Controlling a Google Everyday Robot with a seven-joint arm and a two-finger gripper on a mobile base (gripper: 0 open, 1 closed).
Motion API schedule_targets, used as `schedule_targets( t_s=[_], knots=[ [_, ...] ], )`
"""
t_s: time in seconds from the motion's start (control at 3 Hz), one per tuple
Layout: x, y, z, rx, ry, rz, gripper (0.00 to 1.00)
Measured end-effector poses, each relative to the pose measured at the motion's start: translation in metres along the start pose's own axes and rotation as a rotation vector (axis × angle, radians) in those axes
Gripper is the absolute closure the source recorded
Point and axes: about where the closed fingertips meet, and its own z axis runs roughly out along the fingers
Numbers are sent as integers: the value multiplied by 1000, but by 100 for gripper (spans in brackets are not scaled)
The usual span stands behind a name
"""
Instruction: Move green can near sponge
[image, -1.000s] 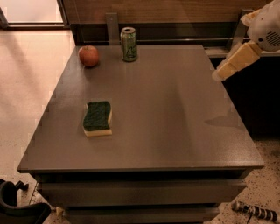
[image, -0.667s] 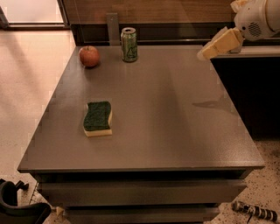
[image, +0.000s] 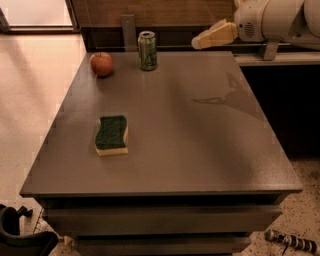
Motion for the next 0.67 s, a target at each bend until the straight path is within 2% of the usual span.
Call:
schedule_targets(
  t_s=[0.33, 0.67],
  knots=[
    [-15, 7, 45, -49, -80, 53, 0],
    [-15, 7, 45, -49, -80, 53, 0]
  ],
)
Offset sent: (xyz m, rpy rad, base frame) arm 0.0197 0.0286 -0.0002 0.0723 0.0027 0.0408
